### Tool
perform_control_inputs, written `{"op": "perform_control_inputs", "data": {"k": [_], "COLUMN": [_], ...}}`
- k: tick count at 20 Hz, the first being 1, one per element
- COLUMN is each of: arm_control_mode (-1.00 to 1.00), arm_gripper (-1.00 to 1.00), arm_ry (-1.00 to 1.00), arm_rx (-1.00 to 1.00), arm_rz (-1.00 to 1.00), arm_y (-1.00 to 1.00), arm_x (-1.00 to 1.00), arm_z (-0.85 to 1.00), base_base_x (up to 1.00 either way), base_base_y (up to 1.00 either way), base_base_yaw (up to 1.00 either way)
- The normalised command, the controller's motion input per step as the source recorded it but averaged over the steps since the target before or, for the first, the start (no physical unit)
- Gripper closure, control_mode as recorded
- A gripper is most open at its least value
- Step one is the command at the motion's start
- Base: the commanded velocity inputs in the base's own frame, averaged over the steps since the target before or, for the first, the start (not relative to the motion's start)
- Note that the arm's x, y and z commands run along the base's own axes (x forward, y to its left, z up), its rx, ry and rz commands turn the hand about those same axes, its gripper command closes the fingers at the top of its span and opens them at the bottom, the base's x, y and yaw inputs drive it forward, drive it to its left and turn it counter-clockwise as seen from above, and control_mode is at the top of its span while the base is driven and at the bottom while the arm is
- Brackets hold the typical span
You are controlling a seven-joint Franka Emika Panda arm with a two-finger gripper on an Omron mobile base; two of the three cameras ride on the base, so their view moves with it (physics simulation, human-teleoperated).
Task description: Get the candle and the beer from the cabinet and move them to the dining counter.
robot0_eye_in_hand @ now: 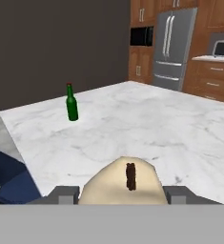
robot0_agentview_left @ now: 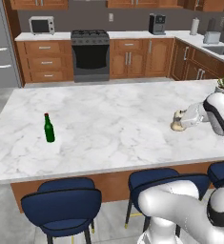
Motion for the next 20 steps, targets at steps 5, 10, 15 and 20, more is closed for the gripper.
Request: {"op": "perform_control_inputs", "data": {"k": [5,10,15,20], "arm_control_mode": [-1.0,-1.0,-1.0,-1.0], "arm_gripper": [1.0,1.0,1.0,1.0], "arm_ry": [0.05,0.08,0.0,0.0], "arm_rx": [0.0,0.0,0.0,0.0], "arm_rz": [0.02,0.0,0.05,0.06], "arm_y": [-0.08,-0.06,-0.21,-0.17], "arm_x": [0.51,0.47,0.37,0.28], "arm_z": [-0.05,-0.13,-0.46,-0.55], "base_base_x": [0.0,0.0,0.0,0.0], "base_base_y": [0.0,0.0,0.0,0.0], "base_base_yaw": [0.0,0.0,0.0,0.0]}}
